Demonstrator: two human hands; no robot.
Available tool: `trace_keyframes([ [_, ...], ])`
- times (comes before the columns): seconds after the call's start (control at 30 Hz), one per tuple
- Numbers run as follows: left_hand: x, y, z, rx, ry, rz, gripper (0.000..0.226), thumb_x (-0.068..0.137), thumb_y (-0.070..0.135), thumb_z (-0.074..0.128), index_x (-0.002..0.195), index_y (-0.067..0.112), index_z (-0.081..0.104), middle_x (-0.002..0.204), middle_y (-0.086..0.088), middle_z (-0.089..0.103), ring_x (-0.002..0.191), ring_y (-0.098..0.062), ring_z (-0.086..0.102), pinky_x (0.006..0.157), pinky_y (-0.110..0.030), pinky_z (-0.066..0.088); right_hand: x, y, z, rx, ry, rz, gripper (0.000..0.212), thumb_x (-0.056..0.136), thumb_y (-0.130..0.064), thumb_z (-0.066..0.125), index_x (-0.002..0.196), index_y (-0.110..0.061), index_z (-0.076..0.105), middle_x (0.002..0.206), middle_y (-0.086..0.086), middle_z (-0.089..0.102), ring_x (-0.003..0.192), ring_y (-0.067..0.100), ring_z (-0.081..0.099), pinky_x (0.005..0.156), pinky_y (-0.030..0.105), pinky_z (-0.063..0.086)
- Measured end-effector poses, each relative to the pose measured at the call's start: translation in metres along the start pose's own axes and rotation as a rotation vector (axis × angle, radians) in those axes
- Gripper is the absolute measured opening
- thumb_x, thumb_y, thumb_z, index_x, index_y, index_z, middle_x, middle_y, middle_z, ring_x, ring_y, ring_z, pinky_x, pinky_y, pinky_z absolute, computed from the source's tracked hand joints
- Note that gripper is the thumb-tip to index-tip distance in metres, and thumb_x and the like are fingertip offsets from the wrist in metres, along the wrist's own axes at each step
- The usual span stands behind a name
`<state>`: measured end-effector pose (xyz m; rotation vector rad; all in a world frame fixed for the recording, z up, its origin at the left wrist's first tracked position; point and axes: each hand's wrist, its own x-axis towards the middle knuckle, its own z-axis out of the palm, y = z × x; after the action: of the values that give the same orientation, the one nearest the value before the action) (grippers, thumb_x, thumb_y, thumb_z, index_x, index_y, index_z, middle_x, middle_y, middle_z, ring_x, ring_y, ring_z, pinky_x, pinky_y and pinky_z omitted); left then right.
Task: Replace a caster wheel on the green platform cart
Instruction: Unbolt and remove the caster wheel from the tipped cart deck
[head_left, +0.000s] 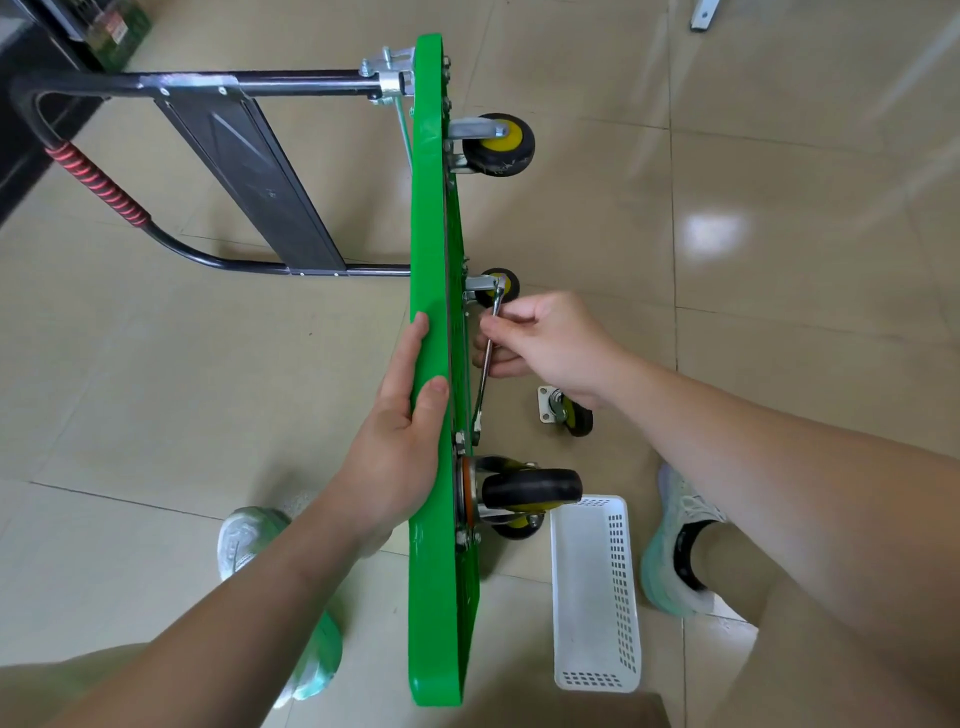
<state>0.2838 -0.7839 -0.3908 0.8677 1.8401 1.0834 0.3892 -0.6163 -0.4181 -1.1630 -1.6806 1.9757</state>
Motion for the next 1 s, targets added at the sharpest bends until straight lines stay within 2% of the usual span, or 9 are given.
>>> trace_keyframes([
  [0.07,0.0,0.001,-0.001,0.007,-0.006,-0.003,0.056,0.112,0.029,0.034,0.156,0.058,0.015,0.159,0.028,0.031,0.133,0.02,0.037,0.105,0.001,0.029,0.006,0.003,0.003,0.002,-0.007,0.028,0.013,0.098,-0.011,0.063,0.1,-0.001,0.072,0.101,0.02,0.074,0.09,0.031,0.075,0.085,0.043,0.062],
  [0.17,-0.001,0.001,-0.001,0.004,0.006,0.002,0.057,0.112,0.029,0.035,0.156,0.057,0.015,0.161,0.026,0.03,0.144,0.007,0.034,0.124,-0.024,0.027,0.014,0.006,0.005,-0.002,-0.031,0.078,0.023,0.099,-0.013,0.063,0.109,0.007,0.068,0.105,0.024,0.073,0.088,0.032,0.076,0.082,0.041,0.062],
  [0.27,0.0,-0.001,-0.001,0.015,0.017,0.005,0.057,0.111,0.028,0.037,0.156,0.057,0.016,0.162,0.025,0.029,0.146,0.005,0.031,0.127,-0.032,0.024,0.018,0.009,0.007,-0.006,-0.054,0.116,0.024,0.098,-0.015,0.064,0.11,0.007,0.067,0.103,0.023,0.074,0.082,0.028,0.076,0.077,0.036,0.062],
  [0.37,0.0,-0.001,-0.002,0.017,0.017,0.004,0.057,0.111,0.027,0.037,0.156,0.057,0.017,0.161,0.025,0.03,0.147,0.006,0.03,0.127,-0.029,0.023,0.021,0.01,0.007,0.017,-0.055,0.147,0.026,0.098,-0.014,0.065,0.111,0.009,0.066,0.103,0.027,0.073,0.081,0.031,0.075,0.074,0.035,0.063],
  [0.53,0.001,-0.001,-0.002,0.031,0.006,0.008,0.057,0.111,0.028,0.037,0.155,0.058,0.015,0.161,0.025,0.03,0.145,0.009,0.029,0.119,-0.014,0.021,0.026,0.01,0.007,0.013,-0.05,0.165,0.03,0.096,-0.014,0.067,0.113,0.011,0.066,0.108,0.031,0.071,0.097,0.046,0.071,0.082,0.043,0.063],
  [0.67,0.001,-0.003,-0.002,0.012,0.01,0.008,0.057,0.111,0.028,0.037,0.154,0.06,0.016,0.16,0.026,0.03,0.144,0.01,0.03,0.11,-0.007,0.022,0.027,0.011,0.01,-0.005,-0.053,0.124,0.028,0.097,-0.013,0.066,0.112,0.01,0.068,0.108,0.029,0.071,0.09,0.038,0.073,0.078,0.038,0.063],
  [0.8,0.001,-0.003,-0.002,0.016,0.007,0.006,0.058,0.111,0.028,0.037,0.155,0.06,0.016,0.16,0.026,0.031,0.143,0.01,0.031,0.109,-0.005,0.023,0.026,0.011,0.013,0.022,-0.086,0.112,0.026,0.098,-0.012,0.065,0.113,0.008,0.069,0.107,0.024,0.073,0.083,0.028,0.073,0.073,0.032,0.062],
  [0.93,0.001,-0.001,-0.002,0.019,0.007,0.011,0.058,0.111,0.028,0.037,0.155,0.058,0.015,0.161,0.024,0.031,0.145,0.008,0.031,0.122,-0.018,0.023,0.029,0.02,0.012,0.049,-0.064,0.171,0.028,0.099,-0.012,0.063,0.117,0.009,0.066,0.113,0.028,0.07,0.088,0.031,0.073,0.08,0.038,0.063],
  [1.0,0.001,-0.001,-0.002,0.015,0.009,0.009,0.058,0.111,0.027,0.037,0.155,0.057,0.016,0.161,0.024,0.031,0.146,0.008,0.03,0.123,-0.019,0.022,0.029,0.023,0.014,0.072,-0.061,0.201,0.03,0.098,-0.011,0.063,0.119,0.01,0.064,0.116,0.03,0.069,0.091,0.033,0.072,0.083,0.041,0.062],
])
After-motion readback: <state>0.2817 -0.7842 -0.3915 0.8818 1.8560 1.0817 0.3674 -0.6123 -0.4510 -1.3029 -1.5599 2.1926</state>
